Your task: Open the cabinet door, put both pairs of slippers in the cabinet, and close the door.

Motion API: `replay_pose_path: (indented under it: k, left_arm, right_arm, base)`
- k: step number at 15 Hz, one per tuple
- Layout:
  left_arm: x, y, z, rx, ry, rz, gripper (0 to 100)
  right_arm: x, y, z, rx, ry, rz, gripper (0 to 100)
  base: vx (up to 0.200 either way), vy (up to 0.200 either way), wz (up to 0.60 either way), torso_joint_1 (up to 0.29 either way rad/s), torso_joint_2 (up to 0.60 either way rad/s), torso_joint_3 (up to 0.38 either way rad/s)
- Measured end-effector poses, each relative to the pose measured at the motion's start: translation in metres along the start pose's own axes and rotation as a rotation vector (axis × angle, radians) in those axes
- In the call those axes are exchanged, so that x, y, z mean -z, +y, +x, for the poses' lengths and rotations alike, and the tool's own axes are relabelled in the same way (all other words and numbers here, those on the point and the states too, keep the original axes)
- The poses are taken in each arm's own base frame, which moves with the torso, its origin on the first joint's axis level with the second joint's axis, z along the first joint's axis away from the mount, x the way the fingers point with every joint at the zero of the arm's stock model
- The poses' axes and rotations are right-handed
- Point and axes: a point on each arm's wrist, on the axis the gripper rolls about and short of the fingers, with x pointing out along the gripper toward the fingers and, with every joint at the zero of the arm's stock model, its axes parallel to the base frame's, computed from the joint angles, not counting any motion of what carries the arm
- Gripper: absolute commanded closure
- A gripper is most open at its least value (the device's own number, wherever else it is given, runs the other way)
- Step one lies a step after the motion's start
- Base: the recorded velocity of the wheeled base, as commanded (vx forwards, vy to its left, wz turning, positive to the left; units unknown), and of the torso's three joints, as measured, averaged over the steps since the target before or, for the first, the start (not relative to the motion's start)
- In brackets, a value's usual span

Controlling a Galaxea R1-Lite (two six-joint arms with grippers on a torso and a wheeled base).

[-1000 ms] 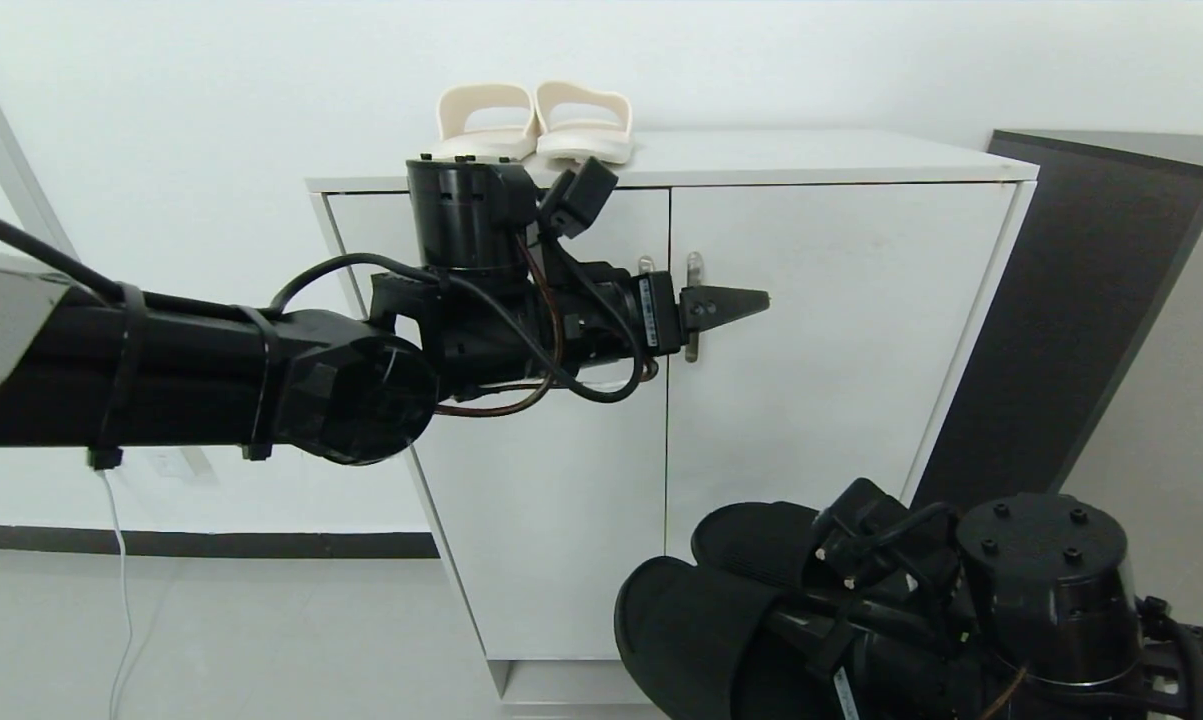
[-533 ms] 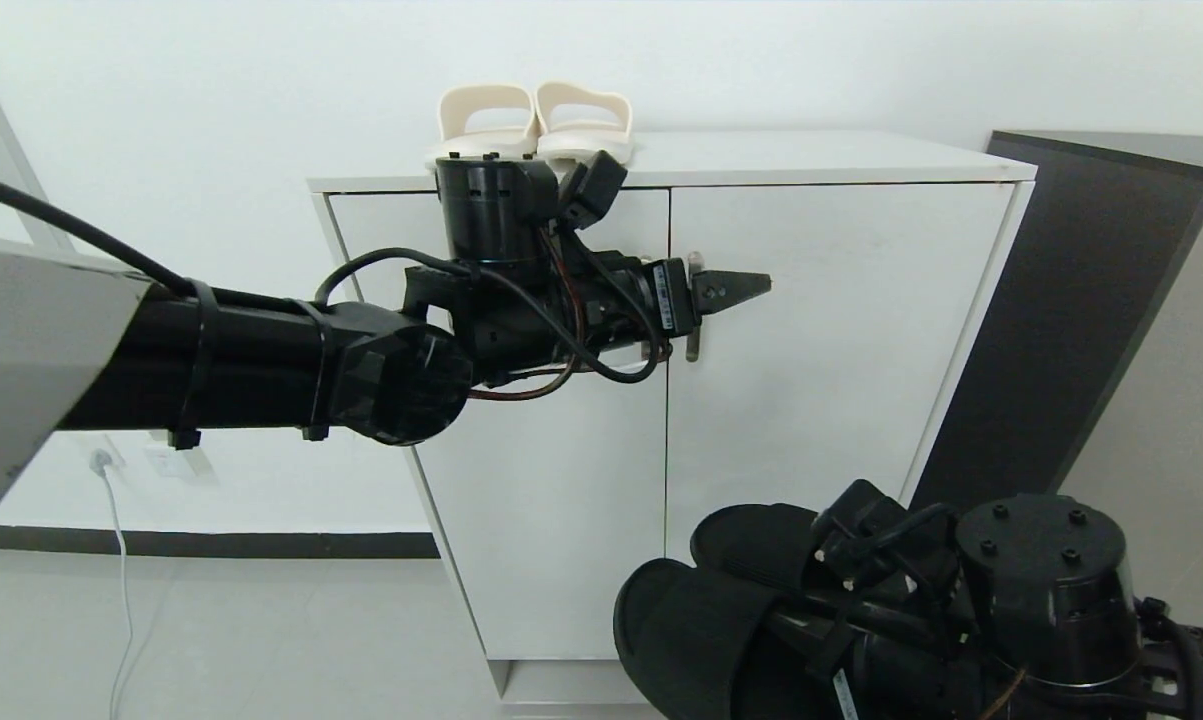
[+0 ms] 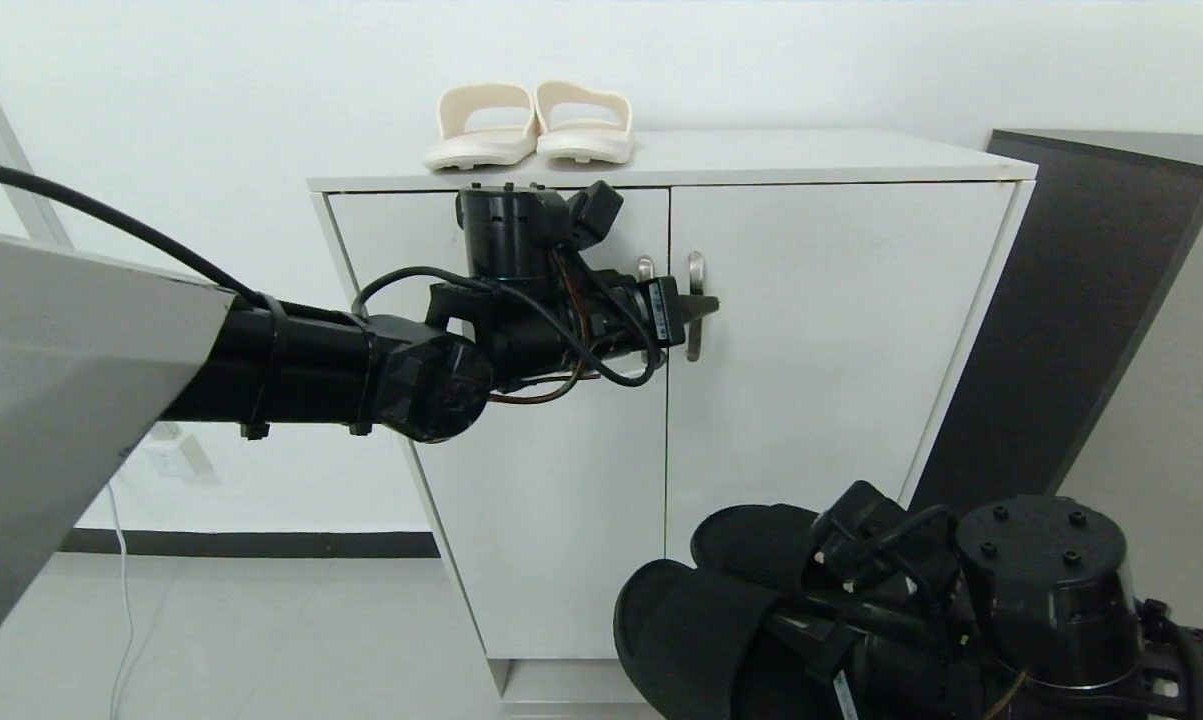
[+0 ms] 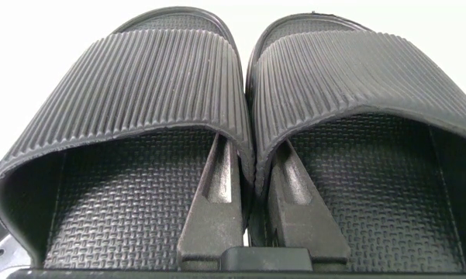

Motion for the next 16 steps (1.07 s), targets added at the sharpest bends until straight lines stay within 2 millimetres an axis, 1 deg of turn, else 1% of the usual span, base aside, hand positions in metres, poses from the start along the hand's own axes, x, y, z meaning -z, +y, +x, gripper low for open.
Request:
replay_pose_path:
  k: [3, 4, 6, 9, 13, 15, 16]
  left_arm:
    - [0.001, -0.004, -0.006, 0.005, 0.012, 0.0, 100]
    - [0.001, -0.006, -0.01, 0.007, 0.013, 0.0, 100]
    - [0.0, -0.011, -0.021, 0.01, 0.021, -0.003, 100]
    - [-0.005, -0.025, -0.042, 0.021, 0.011, 0.002, 100]
    - [0.003, -0.048, -0.078, 0.043, 0.042, -0.003, 100]
    - [0.004, -0.049, -0.091, 0.037, 0.04, -0.006, 100]
    - [0.001, -0.046, -0.094, 0.025, 0.029, -0.007, 100]
  right_arm:
    - [0.002, 0.003, -0.002, -0.024, 0.005, -0.008, 100]
    - [0.003, 0.004, -0.004, -0.06, -0.004, -0.012, 100]
    - [0.005, 0.006, -0.009, -0.121, -0.021, -0.02, 100]
    - [0.01, 0.009, -0.015, -0.157, -0.027, -0.054, 100]
    - [0.016, 0.014, -0.021, -0.205, -0.016, -0.072, 100]
    - [0.018, 0.016, -0.024, -0.227, -0.015, -0.081, 100]
    - [0.018, 0.016, -0.025, -0.228, -0.014, -0.089, 100]
  base:
    - [0.0, 0.0, 0.0, 0.0, 0.0, 0.0]
    - [0.0, 0.0, 0.0, 0.0, 0.0, 0.0]
    - [0.0, 0.0, 0.0, 0.0, 0.0, 0.0]
    - [0.0, 0.0, 0.0, 0.0, 0.0, 0.0]
    - [0.0, 0.0, 0.0, 0.0, 0.0, 0.0]
    - [0.0, 0.0, 0.0, 0.0, 0.0, 0.0]
    - [0.0, 0.0, 0.0, 0.0, 0.0, 0.0]
